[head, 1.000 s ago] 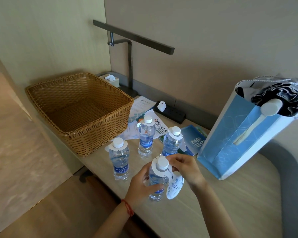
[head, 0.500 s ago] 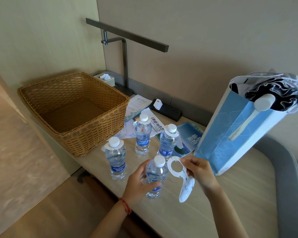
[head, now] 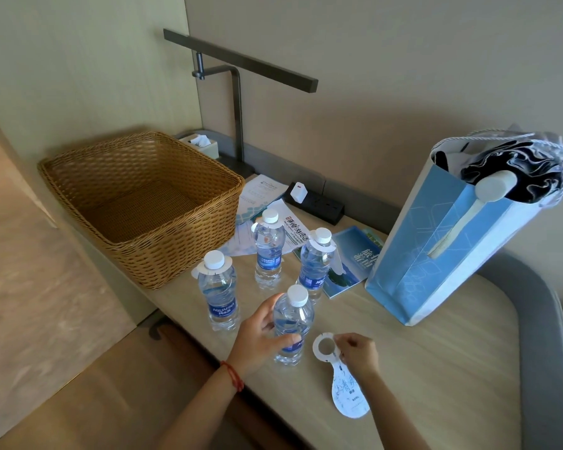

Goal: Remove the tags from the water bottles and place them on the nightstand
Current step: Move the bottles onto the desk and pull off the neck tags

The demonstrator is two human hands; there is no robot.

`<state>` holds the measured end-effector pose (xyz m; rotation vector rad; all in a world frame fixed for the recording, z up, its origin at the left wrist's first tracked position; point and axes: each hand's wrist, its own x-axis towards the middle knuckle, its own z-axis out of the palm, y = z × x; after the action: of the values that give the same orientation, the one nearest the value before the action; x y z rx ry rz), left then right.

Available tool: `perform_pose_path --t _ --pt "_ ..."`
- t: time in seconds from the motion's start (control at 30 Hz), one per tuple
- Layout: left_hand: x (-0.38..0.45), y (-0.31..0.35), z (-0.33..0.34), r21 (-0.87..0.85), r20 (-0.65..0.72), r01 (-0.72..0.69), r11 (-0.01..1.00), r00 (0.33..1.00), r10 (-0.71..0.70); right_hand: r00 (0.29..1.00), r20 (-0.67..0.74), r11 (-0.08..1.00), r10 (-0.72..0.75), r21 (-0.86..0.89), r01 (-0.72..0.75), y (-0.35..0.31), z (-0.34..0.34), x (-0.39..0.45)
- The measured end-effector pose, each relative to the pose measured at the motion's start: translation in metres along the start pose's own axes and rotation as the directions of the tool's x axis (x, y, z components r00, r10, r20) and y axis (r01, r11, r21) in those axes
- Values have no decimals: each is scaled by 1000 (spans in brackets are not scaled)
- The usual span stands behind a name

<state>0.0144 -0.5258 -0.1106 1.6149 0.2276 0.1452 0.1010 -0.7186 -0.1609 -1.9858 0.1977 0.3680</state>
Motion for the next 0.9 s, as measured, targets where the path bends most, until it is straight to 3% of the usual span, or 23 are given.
perform_pose_path --t 0.37,0.57,0.73,0.9 --pt "-3 7 1 -40 23 23 999 999 -22 997 18 978 -72 -194 74 8 2 -5" --pt "1 11 -3 -5 36 10 1000 999 -10 978 -14 970 -206 -132 202 -26 -12 -7" --pt "13 30 -6 -4 -17 -30 1000 999 30 913 -94 916 -397 -105 387 -65 -28 -7" --pt "41 48 -11 30 -12 -88 996 996 88 879 -116 886 -463 -51 461 -104 -37 0"
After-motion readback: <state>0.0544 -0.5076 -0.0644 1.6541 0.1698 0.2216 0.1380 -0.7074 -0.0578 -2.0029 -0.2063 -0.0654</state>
